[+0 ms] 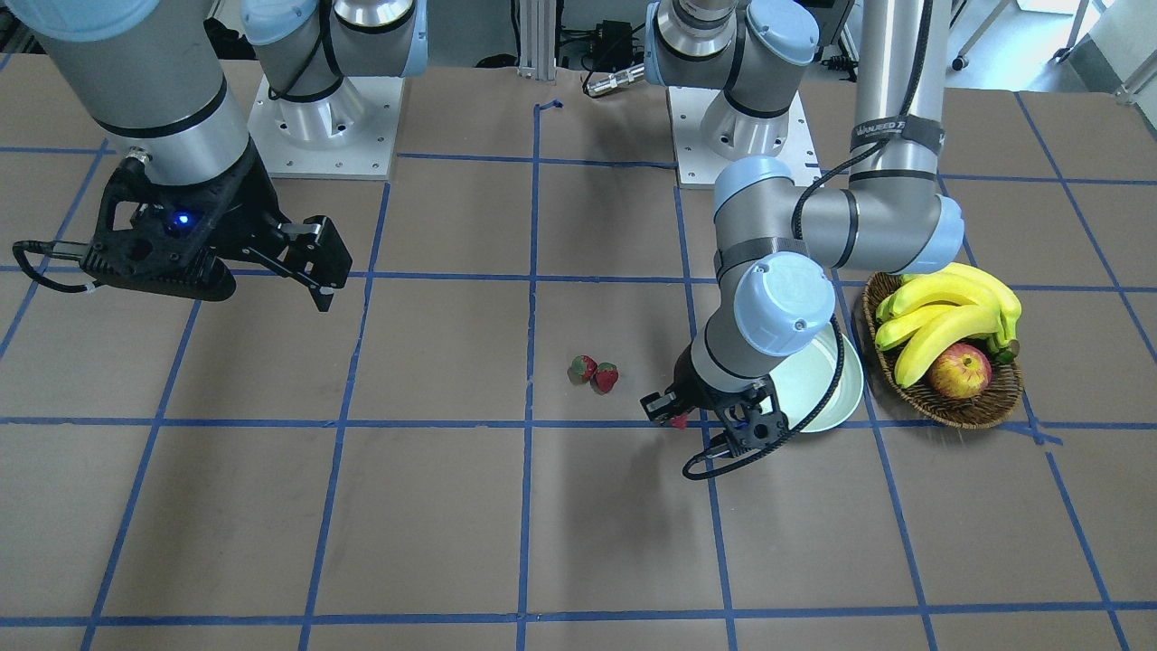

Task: Collect all strawberries into plate
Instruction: 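Lift the strawberry with the left gripper onto the plate and open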

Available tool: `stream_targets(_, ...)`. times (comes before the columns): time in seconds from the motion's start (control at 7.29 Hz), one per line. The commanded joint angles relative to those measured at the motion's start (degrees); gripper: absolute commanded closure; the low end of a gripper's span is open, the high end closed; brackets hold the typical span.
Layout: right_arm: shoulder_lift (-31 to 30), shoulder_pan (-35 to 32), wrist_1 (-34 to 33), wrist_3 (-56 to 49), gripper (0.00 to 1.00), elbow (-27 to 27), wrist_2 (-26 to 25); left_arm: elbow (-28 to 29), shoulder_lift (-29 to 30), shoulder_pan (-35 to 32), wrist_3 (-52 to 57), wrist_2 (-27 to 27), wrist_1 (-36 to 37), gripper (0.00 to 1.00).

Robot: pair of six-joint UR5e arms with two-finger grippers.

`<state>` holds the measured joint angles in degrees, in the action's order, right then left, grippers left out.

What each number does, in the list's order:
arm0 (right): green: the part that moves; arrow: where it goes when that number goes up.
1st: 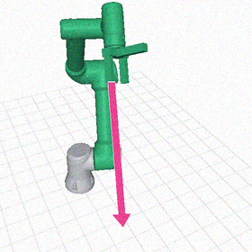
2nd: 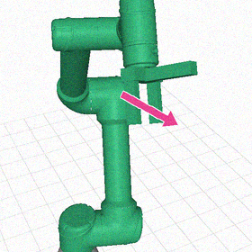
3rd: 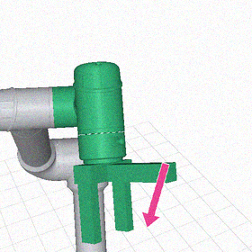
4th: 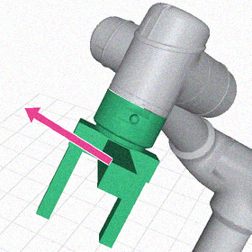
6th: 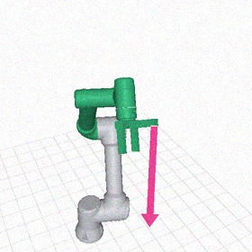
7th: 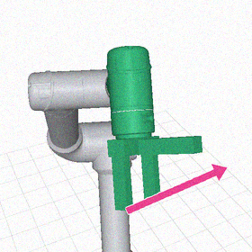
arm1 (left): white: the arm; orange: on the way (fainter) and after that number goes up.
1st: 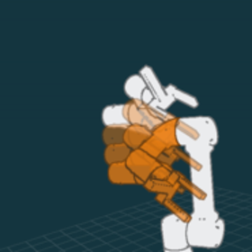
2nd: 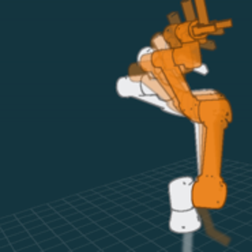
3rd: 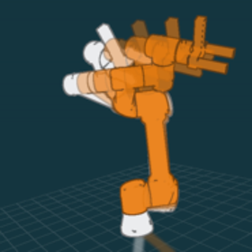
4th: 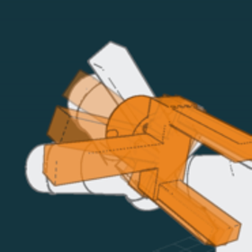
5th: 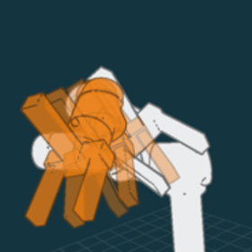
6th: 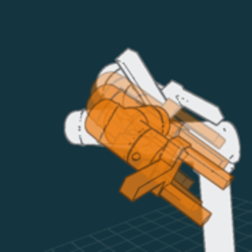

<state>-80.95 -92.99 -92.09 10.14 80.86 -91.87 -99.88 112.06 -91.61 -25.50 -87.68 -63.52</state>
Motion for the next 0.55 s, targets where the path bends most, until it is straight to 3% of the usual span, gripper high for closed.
stream_targets(0.0, 0.0, -0.35, -4.55, 0.05, 0.0, 0.09, 0.46, -0.31, -2.89, 6.5, 9.03, -7.24, -7.2, 1.0)
stream_targets(0.41, 0.0, -0.27, -5.02, 0.23, 0.0, 0.09, 0.64, -3.65, -2.81, 17.66, 24.51, -7.24, -9.34, 1.0)
